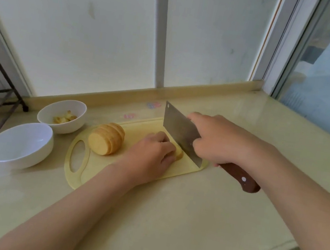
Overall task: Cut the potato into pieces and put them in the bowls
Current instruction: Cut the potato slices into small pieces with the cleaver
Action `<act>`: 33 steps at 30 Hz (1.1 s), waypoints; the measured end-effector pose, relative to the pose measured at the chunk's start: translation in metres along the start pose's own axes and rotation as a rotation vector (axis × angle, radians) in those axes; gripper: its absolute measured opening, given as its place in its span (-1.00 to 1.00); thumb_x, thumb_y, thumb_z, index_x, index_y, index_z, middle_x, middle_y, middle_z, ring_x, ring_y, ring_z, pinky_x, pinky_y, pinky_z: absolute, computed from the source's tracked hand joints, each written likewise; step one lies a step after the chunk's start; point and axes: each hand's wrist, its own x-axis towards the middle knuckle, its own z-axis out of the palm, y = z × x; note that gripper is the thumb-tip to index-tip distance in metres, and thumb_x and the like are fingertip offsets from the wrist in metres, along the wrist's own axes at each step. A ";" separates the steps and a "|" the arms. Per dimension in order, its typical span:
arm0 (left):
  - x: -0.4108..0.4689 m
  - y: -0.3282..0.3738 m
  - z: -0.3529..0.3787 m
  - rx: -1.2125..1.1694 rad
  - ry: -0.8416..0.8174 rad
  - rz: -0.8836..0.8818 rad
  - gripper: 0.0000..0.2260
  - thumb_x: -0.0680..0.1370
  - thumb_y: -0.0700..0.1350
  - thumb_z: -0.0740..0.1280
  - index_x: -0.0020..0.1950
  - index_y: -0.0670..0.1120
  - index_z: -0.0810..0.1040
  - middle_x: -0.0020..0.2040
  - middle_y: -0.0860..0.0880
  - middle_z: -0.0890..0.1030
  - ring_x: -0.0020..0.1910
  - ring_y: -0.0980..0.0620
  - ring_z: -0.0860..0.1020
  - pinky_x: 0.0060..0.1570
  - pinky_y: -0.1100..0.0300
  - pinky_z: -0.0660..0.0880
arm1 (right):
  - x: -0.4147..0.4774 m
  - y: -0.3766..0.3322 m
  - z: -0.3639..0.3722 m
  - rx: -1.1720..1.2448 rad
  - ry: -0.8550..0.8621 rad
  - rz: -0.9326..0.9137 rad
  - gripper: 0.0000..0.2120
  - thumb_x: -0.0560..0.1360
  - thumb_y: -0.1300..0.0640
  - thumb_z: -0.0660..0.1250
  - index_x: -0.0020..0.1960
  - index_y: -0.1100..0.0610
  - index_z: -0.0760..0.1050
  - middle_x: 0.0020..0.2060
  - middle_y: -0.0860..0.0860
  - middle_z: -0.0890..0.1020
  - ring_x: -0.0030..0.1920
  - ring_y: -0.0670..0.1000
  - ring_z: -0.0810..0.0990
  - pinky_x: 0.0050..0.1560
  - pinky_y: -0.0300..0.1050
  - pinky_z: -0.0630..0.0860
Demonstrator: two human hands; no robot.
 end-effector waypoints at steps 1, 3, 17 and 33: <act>0.002 -0.001 -0.001 0.006 -0.021 0.028 -0.83 0.58 -0.08 0.32 0.06 -0.14 0.63 0.04 -0.09 0.54 0.00 -0.12 0.49 0.02 0.01 0.47 | -0.001 -0.001 0.001 -0.007 0.003 -0.004 -0.58 0.52 0.28 0.21 0.35 0.05 0.38 -0.08 0.09 0.51 -0.29 0.08 0.61 -0.40 -0.12 0.50; 0.007 -0.002 -0.005 -0.001 -0.067 0.078 -0.84 0.57 -0.08 0.32 0.05 -0.12 0.62 0.03 -0.06 0.53 -0.01 -0.08 0.47 0.03 -0.01 0.47 | -0.004 -0.003 0.004 -0.022 0.016 -0.007 -0.65 0.52 0.27 0.21 0.28 0.08 0.39 -0.09 0.09 0.50 -0.26 0.08 0.57 -0.39 -0.11 0.44; 0.006 -0.015 0.004 -0.073 -0.058 0.181 -0.72 0.55 -0.03 0.18 0.07 -0.11 0.62 -0.01 -0.07 0.54 -0.07 -0.08 0.50 -0.03 0.03 0.49 | -0.017 -0.016 0.009 -0.095 0.029 0.023 -0.75 0.60 0.21 0.18 0.26 0.07 0.34 -0.14 0.07 0.47 -0.22 0.06 0.51 -0.35 -0.06 0.34; 0.007 -0.016 0.006 -0.062 -0.021 0.211 -0.68 0.54 -0.01 0.10 0.02 -0.14 0.58 -0.04 -0.11 0.53 -0.11 -0.13 0.50 -0.09 -0.01 0.49 | -0.020 -0.022 0.009 -0.067 -0.231 0.093 -0.14 0.63 0.19 0.10 0.60 -0.35 -0.40 -0.14 0.06 0.64 -0.45 0.01 0.67 -0.34 -0.05 0.67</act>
